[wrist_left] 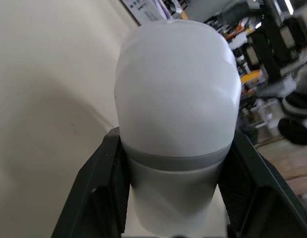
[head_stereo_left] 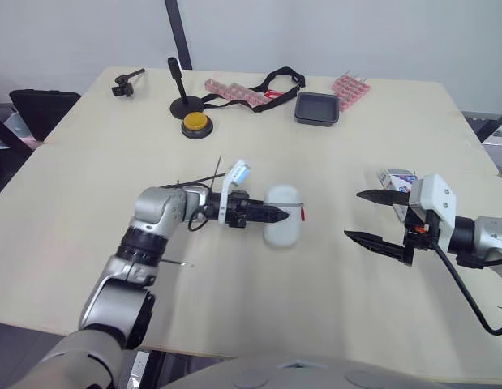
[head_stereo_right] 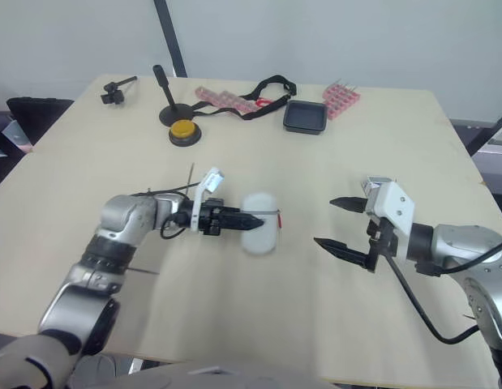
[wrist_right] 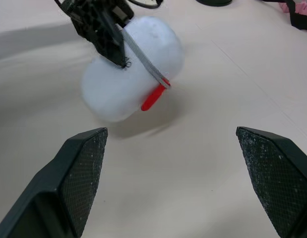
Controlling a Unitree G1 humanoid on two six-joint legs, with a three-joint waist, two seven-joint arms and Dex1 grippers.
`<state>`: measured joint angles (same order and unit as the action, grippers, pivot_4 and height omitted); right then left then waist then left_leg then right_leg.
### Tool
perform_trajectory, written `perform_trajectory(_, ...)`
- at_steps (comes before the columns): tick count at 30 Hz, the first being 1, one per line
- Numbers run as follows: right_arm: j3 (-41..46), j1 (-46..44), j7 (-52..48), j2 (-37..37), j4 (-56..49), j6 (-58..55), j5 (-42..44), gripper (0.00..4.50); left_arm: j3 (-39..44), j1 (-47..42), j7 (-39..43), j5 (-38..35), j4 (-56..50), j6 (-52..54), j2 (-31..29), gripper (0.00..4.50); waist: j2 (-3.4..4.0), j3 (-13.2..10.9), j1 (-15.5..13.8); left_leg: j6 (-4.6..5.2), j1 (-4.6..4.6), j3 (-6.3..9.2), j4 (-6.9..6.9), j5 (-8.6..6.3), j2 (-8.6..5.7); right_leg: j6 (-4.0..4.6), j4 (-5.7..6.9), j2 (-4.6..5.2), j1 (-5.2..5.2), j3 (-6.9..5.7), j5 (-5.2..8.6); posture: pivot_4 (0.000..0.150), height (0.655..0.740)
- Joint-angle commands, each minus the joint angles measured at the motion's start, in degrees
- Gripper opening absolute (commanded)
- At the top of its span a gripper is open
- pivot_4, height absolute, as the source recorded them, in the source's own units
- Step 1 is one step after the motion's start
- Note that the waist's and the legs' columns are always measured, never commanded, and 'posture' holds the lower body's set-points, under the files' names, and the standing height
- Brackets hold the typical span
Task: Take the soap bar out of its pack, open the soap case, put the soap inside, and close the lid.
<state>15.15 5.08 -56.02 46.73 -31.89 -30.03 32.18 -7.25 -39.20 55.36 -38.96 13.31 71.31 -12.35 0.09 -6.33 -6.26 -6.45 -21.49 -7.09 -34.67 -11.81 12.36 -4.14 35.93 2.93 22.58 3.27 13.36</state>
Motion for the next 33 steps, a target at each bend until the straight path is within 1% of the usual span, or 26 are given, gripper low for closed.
perform_trajectory(1, -0.3, 0.0, 1.0, -0.2, 0.1, 2.1, -1.4, 4.47, 2.8, -2.6, -3.6, -1.9, 2.2, 5.4, 2.2, 1.90, -0.01, 0.0, 0.2, 0.00, -0.04, 0.00, 0.05, -0.01, 0.00, 0.00, -0.06, -0.01, -0.04, 0.00, 0.00, 0.150, 0.7395)
perform_trajectory(3, -1.0, -1.5, 2.8, -1.0, 0.5, 1.7, -1.5, 4.47, 3.1, -3.3, -6.3, -1.1, 4.4, 7.2, 3.9, 1.90, -0.01, 0.0, 0.4, -0.01, 0.02, -0.01, 0.18, -0.01, 0.00, 0.00, -0.18, -0.02, -0.14, 0.01, 0.00, 0.150, 0.7395)
perform_trajectory(5, -1.9, -2.4, 3.7, -1.4, 0.7, 1.7, -2.0, 4.50, 5.5, -4.5, -9.7, -1.0, 7.1, 9.2, 5.8, 2.91, -0.01, 0.0, 0.4, -0.01, 0.02, 0.00, 0.26, -0.01, 0.00, -0.01, -0.29, -0.04, -0.18, -0.01, -0.01, 0.150, 0.7395)
perform_trajectory(8, -3.5, -3.1, 4.6, -1.6, 0.6, 2.3, -3.1, 4.50, 6.7, -5.1, -12.2, -0.9, 7.3, 10.9, 5.9, 3.87, -0.02, 0.0, 0.4, -0.01, 0.00, 0.03, 0.28, -0.01, 0.00, -0.02, -0.35, -0.04, -0.21, -0.06, -0.01, 0.150, 0.7395)
perform_trajectory(10, -4.0, -3.5, 5.0, -1.7, 0.5, 2.3, -3.2, 4.50, 6.8, -4.8, -12.4, -1.6, 5.8, 12.6, 4.4, 4.48, -0.02, 0.0, 0.3, -0.01, 0.00, 0.04, 0.31, -0.01, 0.00, -0.02, -0.40, -0.04, -0.23, -0.09, -0.01, 0.150, 0.7395)
perform_trajectory(13, -4.7, -3.8, 5.4, -1.8, 0.2, 2.5, -3.5, 4.50, 9.4, -5.2, -11.6, -3.9, 3.3, 15.8, 1.1, 4.48, -0.01, 0.0, 0.4, -0.02, 0.02, 0.05, 0.35, -0.01, 0.00, -0.02, -0.44, -0.04, -0.24, -0.10, -0.01, 0.150, 0.7395)
perform_trajectory(15, -5.0, -4.2, 5.8, -1.8, 0.0, 2.4, -3.4, 4.50, 10.2, -5.3, -11.0, -4.9, 0.3, 17.6, -2.6, 4.48, -0.01, 0.0, 0.4, -0.03, 0.03, 0.05, 0.38, -0.01, 0.00, -0.02, -0.46, -0.04, -0.24, -0.12, -0.01, 0.150, 0.7395)
perform_trajectory(17, -5.3, -4.3, 6.2, -2.0, -0.3, 2.6, -3.5, 4.50, 10.6, -4.7, -9.1, -6.8, -5.6, 17.9, -8.1, 4.48, 0.01, 0.0, 0.4, -0.04, 0.05, 0.05, 0.40, -0.01, 0.01, -0.02, -0.47, -0.04, -0.24, -0.13, -0.01, 0.150, 0.7395)
perform_trajectory(19, -5.8, -4.2, 6.6, -2.3, -0.2, 3.5, -4.2, 4.50, 7.2, -1.2, -4.1, -6.6, -16.0, 11.0, -15.4, 4.48, 0.02, -0.1, 0.7, -0.07, 0.05, 0.07, 0.46, -0.02, 0.02, -0.02, -0.51, -0.04, -0.23, -0.17, -0.01, 0.150, 0.7395)
perform_trajectory(20, -6.3, -4.4, 7.1, -2.5, 0.3, 4.1, -5.1, 4.50, 5.8, 1.5, -1.0, -4.9, -21.1, 4.3, -18.5, 4.48, 0.03, -0.1, 0.9, -0.10, 0.06, 0.06, 0.54, -0.02, 0.03, -0.02, -0.58, -0.06, -0.25, -0.19, -0.01, 0.150, 0.7395)
perform_trajectory(22, -7.2, -4.3, 8.0, -3.1, 1.4, 5.2, -6.6, 4.50, 4.5, 6.1, 2.6, -1.8, -26.6, -7.0, -21.4, 4.48, 0.10, 0.0, 0.9, -0.14, 0.10, 0.06, 0.75, -0.03, 0.02, -0.02, -0.85, -0.04, -0.36, -0.27, -0.01, 0.150, 0.7395)
perform_trajectory(23, -7.7, -4.2, 8.6, -3.7, 2.2, 5.6, -7.3, 4.50, 6.4, 9.1, 3.9, -0.4, -28.9, -15.4, -20.3, 4.48, 0.12, 0.0, 0.7, -0.14, 0.11, 0.07, 0.78, -0.03, 0.02, -0.02, -0.95, -0.03, -0.45, -0.32, -0.01, 0.150, 0.7395)
perform_trajectory(25, -7.7, -3.4, 10.0, -5.2, 4.0, 5.8, -7.8, 4.50, 8.9, 14.9, 0.7, 1.8, -30.1, -22.8, -18.0, 4.48, 0.10, 0.0, 0.5, -0.13, 0.07, 0.15, 0.79, -0.03, 0.01, -0.02, -1.03, 0.02, -0.47, -0.48, -0.01, 0.150, 0.7395)
perform_trajectory(27, -7.6, -1.2, 9.6, -5.7, 4.2, 7.3, -8.6, 4.50, 4.9, 22.5, 0.6, 12.1, -30.6, -37.9, -20.3, 4.48, 0.08, 0.0, 0.7, -0.13, 0.03, 0.17, 0.77, -0.03, 0.02, -0.02, -1.04, 0.02, -0.46, -0.51, -0.01, 0.150, 0.7395)
perform_trajectory(29, -7.5, 0.9, 9.2, -6.1, 3.7, 8.4, -8.8, 4.50, 2.5, 27.7, 3.7, 16.6, -30.7, -46.6, -22.8, 4.48, 0.08, 0.0, 1.2, -0.14, 0.02, 0.17, 0.84, -0.04, 0.08, -0.03, -1.08, -0.04, -0.46, -0.50, 0.00, 0.150, 0.7395)
perform_trajectory(31, -7.0, 2.3, 10.1, -6.7, 3.5, 8.1, -8.4, 4.50, 0.6, 30.8, 4.9, 20.0, -28.6, -51.4, -24.8, 4.48, 0.07, 0.0, 1.5, -0.14, 0.06, 0.17, 0.85, -0.04, 0.14, -0.04, -1.08, -0.08, -0.43, -0.50, 0.00, 0.150, 0.7395)
perform_trajectory(33, -6.9, 3.6, 10.2, -6.5, 3.3, 8.3, -8.9, 4.50, -0.6, 31.7, 4.7, 23.0, -25.3, -58.4, -24.1, 4.48, 0.08, 0.0, 1.6, -0.14, 0.15, 0.17, 0.80, -0.04, 0.10, -0.04, -0.99, 0.00, -0.42, -0.50, -0.01, 0.150, 0.7395)
